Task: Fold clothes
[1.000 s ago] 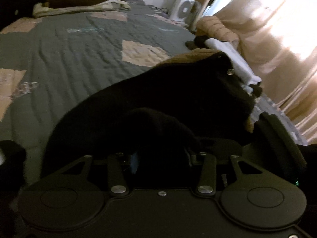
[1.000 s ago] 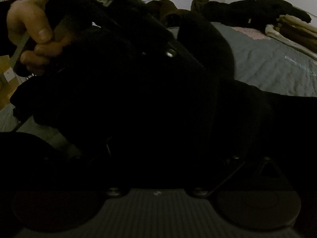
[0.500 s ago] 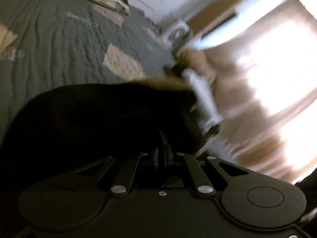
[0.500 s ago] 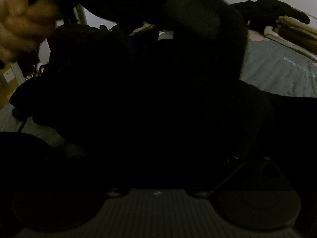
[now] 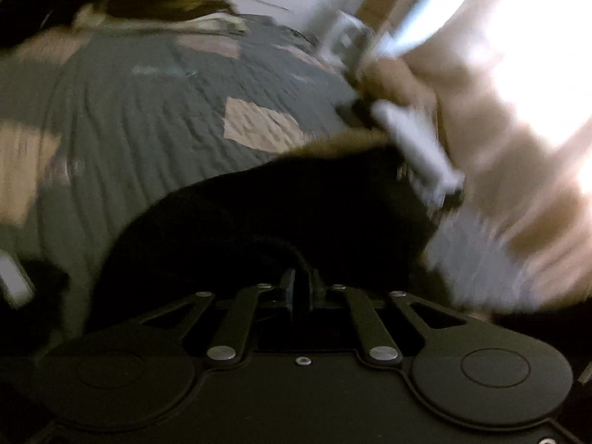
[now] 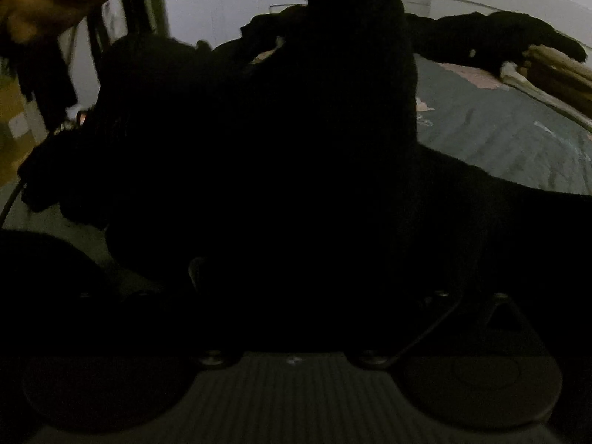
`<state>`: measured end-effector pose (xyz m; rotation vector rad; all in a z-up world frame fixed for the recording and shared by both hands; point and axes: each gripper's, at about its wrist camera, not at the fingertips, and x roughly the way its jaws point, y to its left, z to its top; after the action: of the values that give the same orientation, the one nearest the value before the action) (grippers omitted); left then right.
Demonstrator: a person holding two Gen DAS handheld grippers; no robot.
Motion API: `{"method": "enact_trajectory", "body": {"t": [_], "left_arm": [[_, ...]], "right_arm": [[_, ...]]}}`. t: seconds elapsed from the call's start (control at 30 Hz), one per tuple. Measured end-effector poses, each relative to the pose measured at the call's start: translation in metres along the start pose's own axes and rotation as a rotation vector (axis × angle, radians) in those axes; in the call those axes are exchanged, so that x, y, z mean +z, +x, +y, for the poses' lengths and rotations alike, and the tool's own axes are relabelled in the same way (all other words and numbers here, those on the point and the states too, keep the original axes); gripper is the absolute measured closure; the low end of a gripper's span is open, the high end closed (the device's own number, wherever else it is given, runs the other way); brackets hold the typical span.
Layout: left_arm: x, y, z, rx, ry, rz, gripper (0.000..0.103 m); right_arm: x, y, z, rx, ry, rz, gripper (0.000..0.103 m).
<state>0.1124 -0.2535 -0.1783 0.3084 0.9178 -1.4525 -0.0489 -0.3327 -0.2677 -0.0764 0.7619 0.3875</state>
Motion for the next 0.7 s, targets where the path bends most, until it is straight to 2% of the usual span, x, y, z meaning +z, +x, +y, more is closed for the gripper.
{"method": "enact_trajectory", "body": {"t": [0.17,0.2,0.27,0.3,0.33,0.57,0.7], "left_arm": [[0.003,0.004,-0.011,0.083,0.273,0.163,0.094],[0.002,0.004,-0.012,0.083,0.276,0.162,0.090],[-0.001,0.003,-0.013,0.084,0.281,0.159,0.073],[-0.003,0.002,-0.014,0.084,0.284,0.158,0.061],[-0.004,0.001,-0.014,0.085,0.287,0.157,0.055],[-0.014,-0.003,-0.018,0.087,0.306,0.149,0.053],[-0.020,-0.005,-0.020,0.088,0.317,0.145,0.053]], "right_arm": [[0.000,-0.001,-0.002,0.001,0.004,-0.004,0.000],[0.000,-0.002,-0.003,0.002,0.006,-0.005,0.000],[0.001,-0.005,-0.005,0.004,0.009,-0.007,0.000],[0.001,-0.004,-0.004,0.005,0.008,-0.006,0.000],[0.001,-0.003,-0.002,0.005,0.007,-0.005,0.000],[-0.001,-0.011,-0.003,-0.001,0.015,-0.010,0.000],[0.004,-0.031,-0.008,-0.003,0.024,-0.014,0.000]]}}
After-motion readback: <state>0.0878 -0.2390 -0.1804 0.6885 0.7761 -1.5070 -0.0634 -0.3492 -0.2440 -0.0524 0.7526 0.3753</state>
